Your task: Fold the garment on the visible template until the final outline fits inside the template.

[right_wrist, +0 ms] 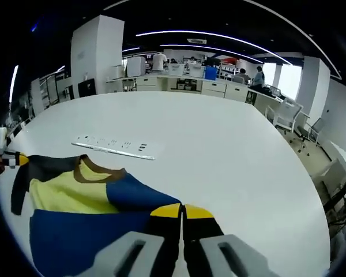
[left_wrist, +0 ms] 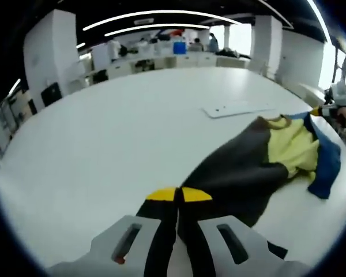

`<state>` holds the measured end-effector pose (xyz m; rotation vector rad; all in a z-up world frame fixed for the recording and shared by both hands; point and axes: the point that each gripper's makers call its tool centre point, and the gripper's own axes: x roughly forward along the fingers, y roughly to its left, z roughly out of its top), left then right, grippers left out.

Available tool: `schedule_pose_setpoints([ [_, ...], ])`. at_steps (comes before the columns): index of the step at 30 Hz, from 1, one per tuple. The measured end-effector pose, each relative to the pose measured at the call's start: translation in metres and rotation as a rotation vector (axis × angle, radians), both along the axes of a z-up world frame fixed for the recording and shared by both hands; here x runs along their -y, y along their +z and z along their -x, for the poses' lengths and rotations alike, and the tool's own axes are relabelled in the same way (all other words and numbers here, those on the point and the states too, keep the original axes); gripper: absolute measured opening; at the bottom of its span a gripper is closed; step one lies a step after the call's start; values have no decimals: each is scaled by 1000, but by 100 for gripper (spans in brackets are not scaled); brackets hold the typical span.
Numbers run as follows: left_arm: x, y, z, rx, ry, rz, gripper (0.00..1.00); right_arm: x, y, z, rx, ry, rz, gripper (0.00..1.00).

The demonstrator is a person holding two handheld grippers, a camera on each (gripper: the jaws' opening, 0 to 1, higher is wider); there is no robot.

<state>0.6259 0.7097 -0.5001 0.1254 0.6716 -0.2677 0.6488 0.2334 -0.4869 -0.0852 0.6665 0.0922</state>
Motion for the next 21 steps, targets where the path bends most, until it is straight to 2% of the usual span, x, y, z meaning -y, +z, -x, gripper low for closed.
schedule_pose_setpoints([
  [5, 1, 4, 2, 5, 3, -2, 0, -2, 3, 2, 4, 8, 10, 0],
  [6, 2, 7, 3, 9, 5, 0, 3, -4, 5, 3, 7, 16, 10, 0],
  [7, 1, 8, 3, 14, 8, -3, 10, -6, 7, 4, 8, 19, 8, 0],
  [10, 5, 17, 6, 39, -2, -11, 29, -15, 18, 6, 34, 52, -3, 16],
  [15, 14, 30, 15, 71, -38, 3, 46, -38, 37, 16, 59, 129, -34, 39],
  [20, 26, 40, 30, 96, -74, 21, 64, -69, 48, 37, 44, 247, -61, 60],
  [21, 30, 44, 33, 116, -89, 37, 67, -78, 50, 44, 32, 287, -71, 66],
])
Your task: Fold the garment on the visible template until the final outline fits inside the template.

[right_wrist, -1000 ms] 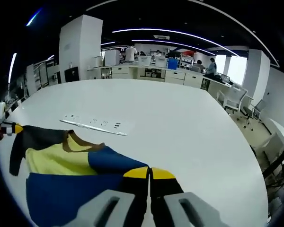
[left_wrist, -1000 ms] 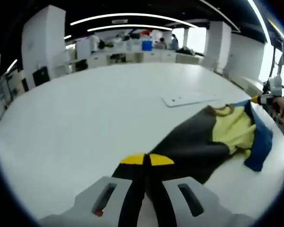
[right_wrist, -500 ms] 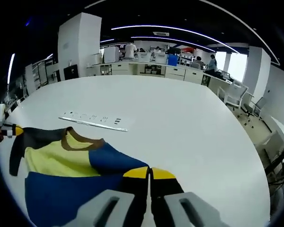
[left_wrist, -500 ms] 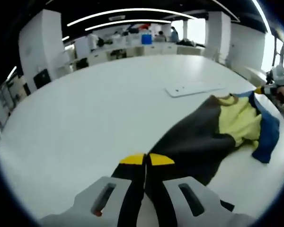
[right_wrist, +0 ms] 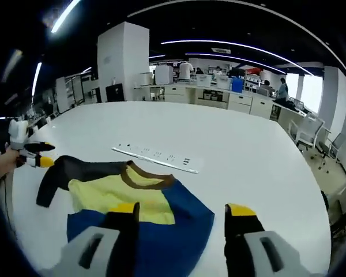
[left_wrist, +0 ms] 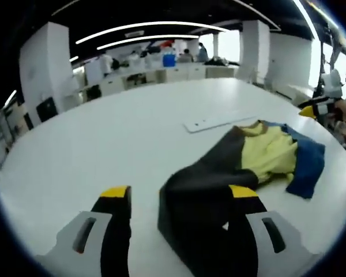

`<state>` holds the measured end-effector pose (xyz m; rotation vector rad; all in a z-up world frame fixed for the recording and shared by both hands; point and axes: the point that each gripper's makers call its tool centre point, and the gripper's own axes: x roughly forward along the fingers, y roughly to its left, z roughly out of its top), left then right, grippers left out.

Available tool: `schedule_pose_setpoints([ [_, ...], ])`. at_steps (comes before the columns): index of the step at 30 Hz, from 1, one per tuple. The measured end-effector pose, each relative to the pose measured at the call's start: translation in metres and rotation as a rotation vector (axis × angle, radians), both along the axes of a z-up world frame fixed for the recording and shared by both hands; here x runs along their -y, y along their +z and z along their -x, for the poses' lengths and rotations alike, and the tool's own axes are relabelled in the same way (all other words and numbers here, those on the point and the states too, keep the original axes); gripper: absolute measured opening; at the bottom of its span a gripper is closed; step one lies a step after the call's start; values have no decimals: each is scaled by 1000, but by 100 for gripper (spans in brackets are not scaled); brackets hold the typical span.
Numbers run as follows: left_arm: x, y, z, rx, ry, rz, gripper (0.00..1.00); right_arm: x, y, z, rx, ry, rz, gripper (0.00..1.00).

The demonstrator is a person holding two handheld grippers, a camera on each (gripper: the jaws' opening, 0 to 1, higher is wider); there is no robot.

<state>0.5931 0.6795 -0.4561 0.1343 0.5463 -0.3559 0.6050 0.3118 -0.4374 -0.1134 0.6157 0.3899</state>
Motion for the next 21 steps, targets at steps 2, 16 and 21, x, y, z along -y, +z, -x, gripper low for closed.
schedule_pose_setpoints([
  [2, 6, 8, 4, 44, -13, 43, 75, -11, 1, 11, -21, 38, -10, 74],
  [16, 31, 21, 43, 50, -99, 59, 99, -69, -7, 88, -119, 315, -45, 87],
  [21, 38, 26, 57, 54, -119, 65, 99, -75, -11, 99, -66, 381, 19, 84],
])
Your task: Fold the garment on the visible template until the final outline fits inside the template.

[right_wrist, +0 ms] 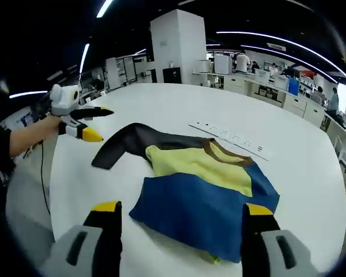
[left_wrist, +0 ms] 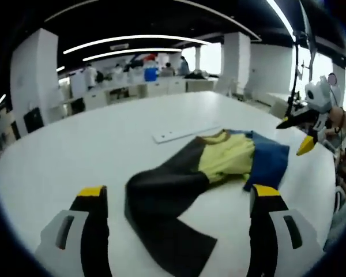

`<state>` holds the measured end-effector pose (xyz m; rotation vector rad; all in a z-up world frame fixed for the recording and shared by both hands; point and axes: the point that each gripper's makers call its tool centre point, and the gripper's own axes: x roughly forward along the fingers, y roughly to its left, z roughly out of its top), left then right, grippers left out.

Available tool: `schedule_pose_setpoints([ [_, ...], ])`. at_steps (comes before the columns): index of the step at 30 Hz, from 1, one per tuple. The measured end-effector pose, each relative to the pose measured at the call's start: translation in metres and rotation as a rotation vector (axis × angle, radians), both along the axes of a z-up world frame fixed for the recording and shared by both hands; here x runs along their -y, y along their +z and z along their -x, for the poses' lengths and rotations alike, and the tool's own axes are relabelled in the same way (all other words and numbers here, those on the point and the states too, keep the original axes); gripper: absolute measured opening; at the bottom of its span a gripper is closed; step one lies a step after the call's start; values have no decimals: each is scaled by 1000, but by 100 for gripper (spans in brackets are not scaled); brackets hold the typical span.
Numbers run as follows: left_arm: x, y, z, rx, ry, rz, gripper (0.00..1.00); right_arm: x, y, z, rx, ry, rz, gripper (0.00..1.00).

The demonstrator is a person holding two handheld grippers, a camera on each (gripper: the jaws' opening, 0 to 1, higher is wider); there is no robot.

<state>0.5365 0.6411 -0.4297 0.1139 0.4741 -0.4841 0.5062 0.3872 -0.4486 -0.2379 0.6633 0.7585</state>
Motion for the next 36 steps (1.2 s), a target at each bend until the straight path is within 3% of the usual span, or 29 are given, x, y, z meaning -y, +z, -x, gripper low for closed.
schedule_pose_setpoints([
  [11, 22, 10, 32, 1, -66, 21, 99, -7, -17, 24, 25, 86, 75, 74],
  [13, 25, 10, 38, -3, -75, 22, 99, -5, -22, 26, 51, 107, 120, 71],
  [20, 32, 11, 52, -5, -97, 39, 98, 7, -34, 21, 135, 125, 256, 46],
  [24, 33, 7, 59, -20, -103, 38, 97, 11, -36, 19, 156, 104, 272, 37],
  [27, 33, 5, 62, -25, -109, 38, 97, 15, -35, 15, 220, 119, 322, 29],
  [36, 35, 0, 73, -44, -109, 48, 95, 17, -34, 11, 231, 89, 298, 15],
])
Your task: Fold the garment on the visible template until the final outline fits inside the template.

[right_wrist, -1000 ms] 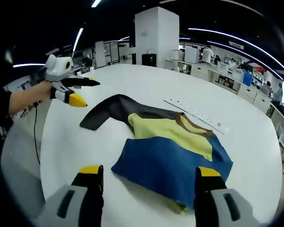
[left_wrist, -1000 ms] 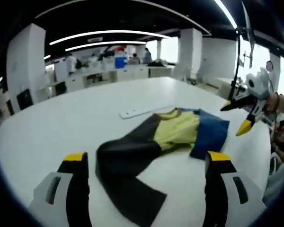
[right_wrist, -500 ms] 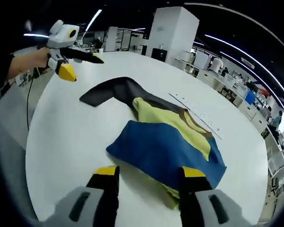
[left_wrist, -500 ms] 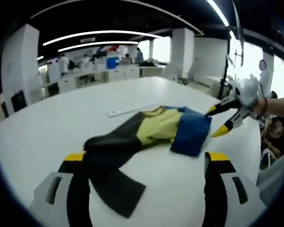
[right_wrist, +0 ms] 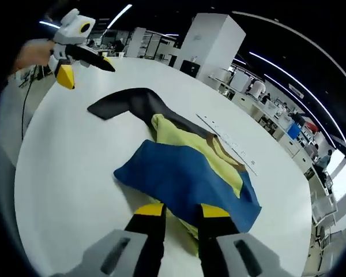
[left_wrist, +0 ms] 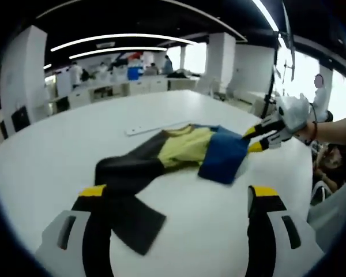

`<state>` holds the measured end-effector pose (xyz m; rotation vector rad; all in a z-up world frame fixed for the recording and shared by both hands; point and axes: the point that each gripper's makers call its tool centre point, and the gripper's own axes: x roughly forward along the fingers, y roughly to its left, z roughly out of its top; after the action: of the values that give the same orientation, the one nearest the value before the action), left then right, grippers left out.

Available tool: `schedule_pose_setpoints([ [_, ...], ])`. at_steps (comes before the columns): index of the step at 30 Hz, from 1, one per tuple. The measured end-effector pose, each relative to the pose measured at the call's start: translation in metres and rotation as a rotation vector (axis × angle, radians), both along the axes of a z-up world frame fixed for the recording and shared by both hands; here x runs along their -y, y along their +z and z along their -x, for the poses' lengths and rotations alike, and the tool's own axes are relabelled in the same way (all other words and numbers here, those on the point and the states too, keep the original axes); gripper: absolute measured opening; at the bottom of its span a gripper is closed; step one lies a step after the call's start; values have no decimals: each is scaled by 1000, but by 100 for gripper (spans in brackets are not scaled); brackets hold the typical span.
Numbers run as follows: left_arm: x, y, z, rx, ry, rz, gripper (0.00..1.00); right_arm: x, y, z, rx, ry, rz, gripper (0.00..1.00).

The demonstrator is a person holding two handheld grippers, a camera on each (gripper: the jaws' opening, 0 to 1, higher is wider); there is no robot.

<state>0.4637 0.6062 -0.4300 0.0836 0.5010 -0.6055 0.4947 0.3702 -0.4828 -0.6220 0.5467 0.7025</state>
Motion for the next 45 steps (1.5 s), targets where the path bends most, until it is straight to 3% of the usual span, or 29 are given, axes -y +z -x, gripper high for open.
schedule_pose_setpoints([
  [7, 1, -2, 8, -10, -9, -4, 94, -2, 7, -1, 17, 6, -19, 0],
  [13, 1, -4, 11, -20, -22, -8, 93, 0, 14, -4, 8, -17, -65, 0],
  [17, 1, -5, 13, -22, -40, -32, 93, 5, 31, -9, 16, -63, -134, 0],
  [22, 1, -2, 11, -15, -35, -23, 93, 18, 46, -17, 38, -100, -142, 0],
  [27, 5, -1, 14, -13, -41, -22, 92, 36, 59, -28, 17, -222, -244, 0],
  [32, 5, -2, 16, -14, -48, -26, 92, 60, 68, -36, 46, -273, -209, 0],
  [36, 5, -1, 17, -14, -44, -15, 91, 94, 75, -44, 104, -337, -83, 0],
  [45, 8, -1, 18, -15, -53, -16, 90, 133, 78, -51, 120, -401, -21, 0],
])
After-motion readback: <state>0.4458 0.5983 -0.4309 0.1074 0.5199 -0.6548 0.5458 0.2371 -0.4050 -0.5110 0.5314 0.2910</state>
